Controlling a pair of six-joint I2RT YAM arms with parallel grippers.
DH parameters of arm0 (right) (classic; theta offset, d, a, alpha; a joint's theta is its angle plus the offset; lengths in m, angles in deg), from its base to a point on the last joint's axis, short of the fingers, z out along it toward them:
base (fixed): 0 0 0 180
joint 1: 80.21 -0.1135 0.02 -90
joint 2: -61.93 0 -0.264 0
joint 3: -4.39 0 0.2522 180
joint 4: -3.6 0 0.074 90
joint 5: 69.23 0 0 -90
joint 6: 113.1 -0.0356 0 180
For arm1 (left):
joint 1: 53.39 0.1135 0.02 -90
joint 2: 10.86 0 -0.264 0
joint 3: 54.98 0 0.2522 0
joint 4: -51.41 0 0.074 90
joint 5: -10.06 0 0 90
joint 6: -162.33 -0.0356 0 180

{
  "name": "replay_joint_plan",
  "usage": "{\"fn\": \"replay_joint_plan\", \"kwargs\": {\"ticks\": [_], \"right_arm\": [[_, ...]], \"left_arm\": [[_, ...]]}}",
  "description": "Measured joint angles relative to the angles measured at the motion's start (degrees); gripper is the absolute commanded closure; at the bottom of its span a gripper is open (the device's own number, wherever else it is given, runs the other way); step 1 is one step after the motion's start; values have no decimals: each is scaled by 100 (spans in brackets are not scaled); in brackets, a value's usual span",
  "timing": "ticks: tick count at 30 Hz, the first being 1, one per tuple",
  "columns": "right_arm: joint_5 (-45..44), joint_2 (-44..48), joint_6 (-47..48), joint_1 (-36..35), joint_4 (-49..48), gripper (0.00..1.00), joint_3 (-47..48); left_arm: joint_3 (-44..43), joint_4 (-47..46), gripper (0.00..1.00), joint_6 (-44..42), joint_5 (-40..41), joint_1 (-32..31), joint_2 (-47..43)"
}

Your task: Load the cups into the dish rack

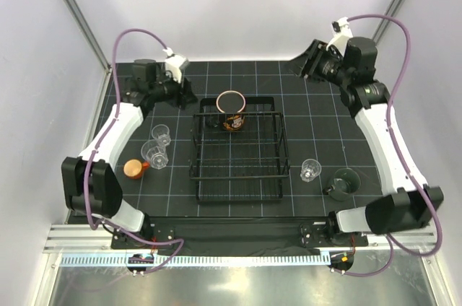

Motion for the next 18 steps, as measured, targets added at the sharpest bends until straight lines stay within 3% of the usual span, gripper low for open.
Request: {"fn": "replay_joint_plan", "kwargs": {"ticks": [3,7,10,14,18], "right_arm": [[52,-579,-7,118,-13,44,308],[238,-1327,-50,236,-59,43,625],[494,-1939,-199,289,-190,44,813],[973,-2660,-511,275,-468,49,966],[1296,-3195,-737,195,-682,57,1088]], "left_arm": [[-243,2,62,638,214,179,11],[-1054,195,62,1674,686,201,498],[-1167,188,66,2413,879,197,756],[-1182,101,97,3390,883,197,1290],[-1279,-166,100,4148,737,184,2013]]}}
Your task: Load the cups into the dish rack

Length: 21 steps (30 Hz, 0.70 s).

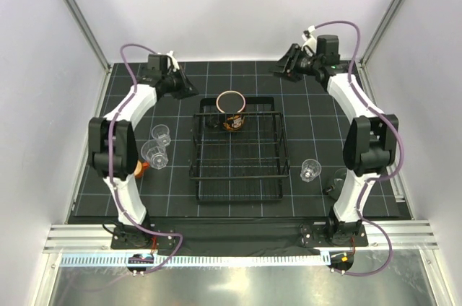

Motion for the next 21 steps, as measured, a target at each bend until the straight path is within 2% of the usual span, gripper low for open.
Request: {"fn": "replay_joint_plan", "kwargs": {"ticks": [6,13,21], "right_arm": [[376,-433,-157,-315,-157,57,133],[616,-741,-304,-693,-345,57,155],[680,-1073,-494,-964,-474,58,155]], "left_arm": [[-140,-153,100,610,-92,-234,614],[-254,-348,99,813,-278,-570,651],[-273,-254,99,866,-557,-557,780]]}}
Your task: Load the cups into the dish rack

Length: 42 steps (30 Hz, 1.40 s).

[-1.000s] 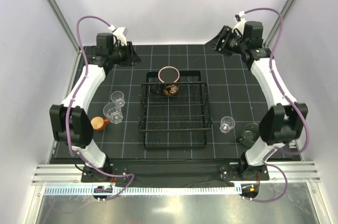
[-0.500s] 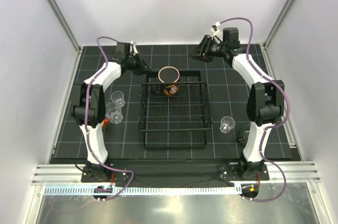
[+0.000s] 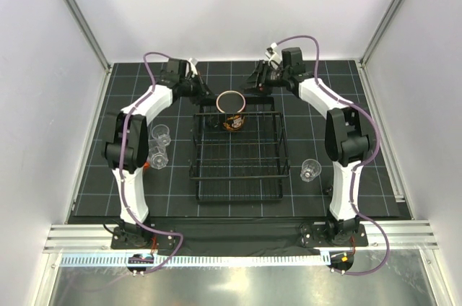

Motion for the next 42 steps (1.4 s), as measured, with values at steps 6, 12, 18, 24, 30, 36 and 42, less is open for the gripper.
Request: {"fn": "replay_joint_plan", "kwargs": {"ticks": [6,12,18,24,30,36,42], "right_arm": [[0,-61,-17,-101,-55,60,-192],[17,-61,9,-157,-153,60,-542],[214,264,46,-240,-385,60,-1176],[282,723,157,-306,-398,60,-1823],[348,1141,354,-306,-245,61,-2319],[-44,1456,678,-286,249,59,-2393],[-1180,1961,1296,-166,1346,53,-1989]], "left_arm": [[7,96,100,-44,-293,-7,85],[179,90,100,-131,-516,-79,83],[566,94,100,-186,-643,-157,17],[717,173,100,-352,-1040,-188,-57],[719,457,98,-697,-1305,-190,-208],[719,848,71,-949,-1128,-164,-323],[710,1010,50,-984,-809,120,-944]]}}
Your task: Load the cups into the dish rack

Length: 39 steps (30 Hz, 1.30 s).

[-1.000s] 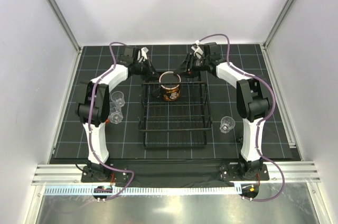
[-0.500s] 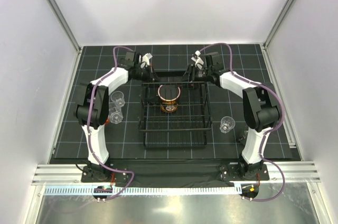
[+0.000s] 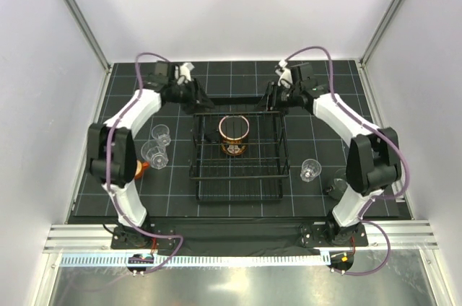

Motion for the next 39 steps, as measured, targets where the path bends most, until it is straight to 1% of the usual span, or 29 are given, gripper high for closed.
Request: {"fn": "replay_joint_plan", "kwargs": {"ticks": [1,2,3,4,5,7,8,9,11,15,17,19,24,28,30,35,39], "right_arm": [[-254,114,92,13,157,52,107],[-428,219,160,28,258,51,181],[-647,365,225,48,354,50,243],[-857,520,280,66,433,49,289],[-1034,682,328,74,494,49,306],[-1322,986,387,74,623,48,306],[-1443,1126,415,74,693,48,306],[-1541,1250,442,74,750,48,306],[-1716,1473,476,72,844,48,297],[-1864,1980,496,50,940,47,87],[-1884,2203,503,7,979,47,33],[-1897,2361,527,-94,999,47,31],[-1908,2638,610,-400,1064,47,-4],[-1974,2776,686,-654,1213,46,-63],[-2096,2865,713,-752,1217,42,-105],[-2649,3047,682,-1047,1261,38,-240],[-3034,3062,610,-1241,1252,37,-247]], "left_arm": [[-4,2,46,2,74,76,-149],[-15,4,34,13,142,173,-310],[-20,-2,24,33,234,275,-487],[-22,-2,18,66,323,382,-660],[-22,-13,13,105,413,498,-837],[20,-42,11,179,619,708,-1180],[94,-68,4,214,763,828,-1434],[190,-98,0,243,925,918,-1668],[511,-160,0,313,1351,1008,-2159],[1526,-181,0,487,2378,1008,-3442],[1923,-72,0,704,2927,1008,-3969],[2063,232,0,887,3434,1014,-4286],[1941,1082,0,1222,4557,1029,-4422],[1961,1722,9,1620,5243,1110,-4424],[2041,1956,9,1888,5556,1150,-4459],[2170,2754,7,2874,6339,1158,-4503],[2164,3442,6,3663,6817,1165,-4450]]}}
